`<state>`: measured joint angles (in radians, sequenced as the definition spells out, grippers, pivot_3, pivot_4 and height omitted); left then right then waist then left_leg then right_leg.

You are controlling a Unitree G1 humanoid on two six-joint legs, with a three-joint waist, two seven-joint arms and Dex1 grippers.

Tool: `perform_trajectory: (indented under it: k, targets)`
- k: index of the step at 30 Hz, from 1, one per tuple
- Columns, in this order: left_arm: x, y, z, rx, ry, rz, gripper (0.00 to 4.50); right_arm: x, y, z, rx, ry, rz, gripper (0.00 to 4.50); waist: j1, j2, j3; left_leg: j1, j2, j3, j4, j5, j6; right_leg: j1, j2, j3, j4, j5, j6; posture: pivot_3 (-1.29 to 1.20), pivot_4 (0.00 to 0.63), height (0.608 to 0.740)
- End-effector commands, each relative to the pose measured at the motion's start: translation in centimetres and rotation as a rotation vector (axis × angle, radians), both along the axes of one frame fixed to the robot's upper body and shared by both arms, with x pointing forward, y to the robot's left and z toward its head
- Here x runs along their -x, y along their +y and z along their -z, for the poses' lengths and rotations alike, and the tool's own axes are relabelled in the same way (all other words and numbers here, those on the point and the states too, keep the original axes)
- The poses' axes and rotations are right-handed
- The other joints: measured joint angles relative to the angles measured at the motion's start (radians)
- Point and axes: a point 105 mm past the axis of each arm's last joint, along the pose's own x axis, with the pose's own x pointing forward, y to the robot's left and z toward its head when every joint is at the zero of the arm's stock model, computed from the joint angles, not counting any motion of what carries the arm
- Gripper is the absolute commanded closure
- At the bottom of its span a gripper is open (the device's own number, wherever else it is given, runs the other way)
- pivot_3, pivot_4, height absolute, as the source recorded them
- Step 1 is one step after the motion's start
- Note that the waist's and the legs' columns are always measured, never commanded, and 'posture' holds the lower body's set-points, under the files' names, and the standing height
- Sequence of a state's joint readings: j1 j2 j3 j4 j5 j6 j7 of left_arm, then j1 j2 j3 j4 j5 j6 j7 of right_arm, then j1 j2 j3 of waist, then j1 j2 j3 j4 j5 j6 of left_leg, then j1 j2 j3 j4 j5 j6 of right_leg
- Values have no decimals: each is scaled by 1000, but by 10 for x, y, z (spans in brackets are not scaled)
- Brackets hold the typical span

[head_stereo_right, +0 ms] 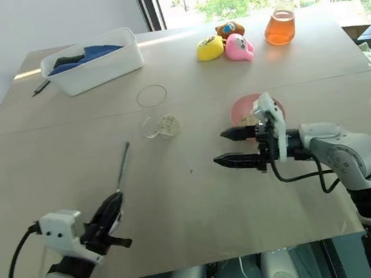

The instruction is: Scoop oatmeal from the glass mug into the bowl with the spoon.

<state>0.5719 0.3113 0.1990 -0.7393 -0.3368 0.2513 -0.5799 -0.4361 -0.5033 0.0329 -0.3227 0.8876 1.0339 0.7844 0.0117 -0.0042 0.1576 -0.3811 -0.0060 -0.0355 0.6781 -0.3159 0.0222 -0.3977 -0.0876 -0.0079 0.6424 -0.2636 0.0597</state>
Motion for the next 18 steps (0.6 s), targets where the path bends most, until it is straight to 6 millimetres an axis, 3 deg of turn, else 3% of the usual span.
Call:
perform_trajectory:
  k: [1, 4, 7, 18]
  targets:
    - [4, -29, -13, -47, -75, 203, 4427, 11, 18, -6, -6, 114, -39, 0, -2, 0, 0, 0, 0, 0, 0, 0, 0, 0, 0, 0, 0, 0, 0, 0, 150, 740]
    - [2, -46, -14, -99, -105, 337, 4427, 9, 36, 5, -2, 256, -19, 0, -3, 1, 0, 0, 0, 0, 0, 0, 0, 0, 2, -2, 0, 0, 0, 0, 150, 740]
    - [-3, -50, -14, -109, -117, 371, 4427, -1, 44, 3, -29, 284, 50, 0, -6, 1, 0, 0, 0, 0, 0, 0, 0, 0, 3, -2, 1, 0, 0, 0, 150, 740]
    - [-15, -44, -13, -99, -140, 302, 4427, -11, 44, -11, -122, 301, 146, 0, -25, 2, 0, 1, -2, 1, 0, 0, 0, -1, 5, -2, 4, 0, 1, 0, 150, 740]
